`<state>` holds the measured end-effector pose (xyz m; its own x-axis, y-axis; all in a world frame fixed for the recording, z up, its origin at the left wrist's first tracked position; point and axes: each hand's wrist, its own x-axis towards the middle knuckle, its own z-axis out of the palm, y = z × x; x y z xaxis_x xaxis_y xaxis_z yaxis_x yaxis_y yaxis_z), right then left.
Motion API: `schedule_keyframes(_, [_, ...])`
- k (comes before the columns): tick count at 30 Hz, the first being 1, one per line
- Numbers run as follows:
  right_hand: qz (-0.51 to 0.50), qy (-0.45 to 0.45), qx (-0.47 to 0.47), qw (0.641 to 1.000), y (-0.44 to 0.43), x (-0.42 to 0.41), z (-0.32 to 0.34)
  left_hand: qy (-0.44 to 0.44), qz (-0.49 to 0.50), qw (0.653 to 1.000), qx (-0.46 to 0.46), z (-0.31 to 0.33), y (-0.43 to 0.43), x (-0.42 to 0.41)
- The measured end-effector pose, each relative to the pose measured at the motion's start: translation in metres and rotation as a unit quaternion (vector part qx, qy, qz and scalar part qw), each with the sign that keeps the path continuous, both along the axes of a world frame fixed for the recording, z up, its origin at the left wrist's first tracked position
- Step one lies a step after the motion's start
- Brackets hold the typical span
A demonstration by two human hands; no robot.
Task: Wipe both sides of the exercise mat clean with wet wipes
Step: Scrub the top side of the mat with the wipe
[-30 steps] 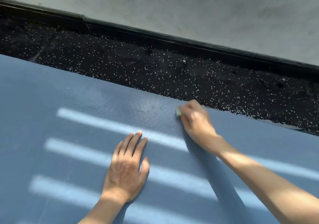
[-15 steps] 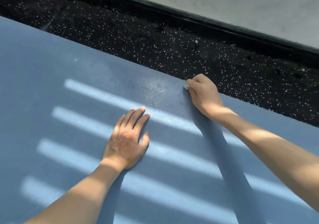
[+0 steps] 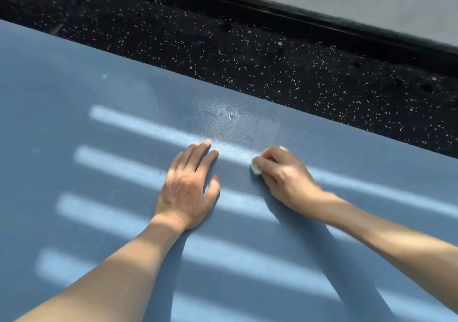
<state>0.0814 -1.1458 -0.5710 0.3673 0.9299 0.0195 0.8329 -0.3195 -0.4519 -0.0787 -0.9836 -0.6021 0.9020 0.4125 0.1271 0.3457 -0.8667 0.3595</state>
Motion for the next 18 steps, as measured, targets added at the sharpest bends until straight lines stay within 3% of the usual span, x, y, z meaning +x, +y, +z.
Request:
schedule_keyframes(5, [-0.126,-0.080,-0.007,0.989,0.030,0.026,-0.007,-0.004,-0.003,1.000,0.003,-0.002,0.001,0.000])
schedule_keyframes(9, [-0.026,0.023,-0.012,0.999,-0.007,-0.025,0.004,-0.009,-0.002,1.000,0.003,-0.003,0.002,0.001])
schedule_keyframes(14, [-0.131,-0.049,-0.024,0.990,0.025,0.009,0.000,-0.013,-0.002,1.000,0.006,-0.002,0.001,0.001])
schedule_keyframes(18, [-0.024,0.027,-0.007,0.999,-0.002,-0.032,0.009,-0.011,-0.005,1.000,0.007,-0.002,0.002,0.002])
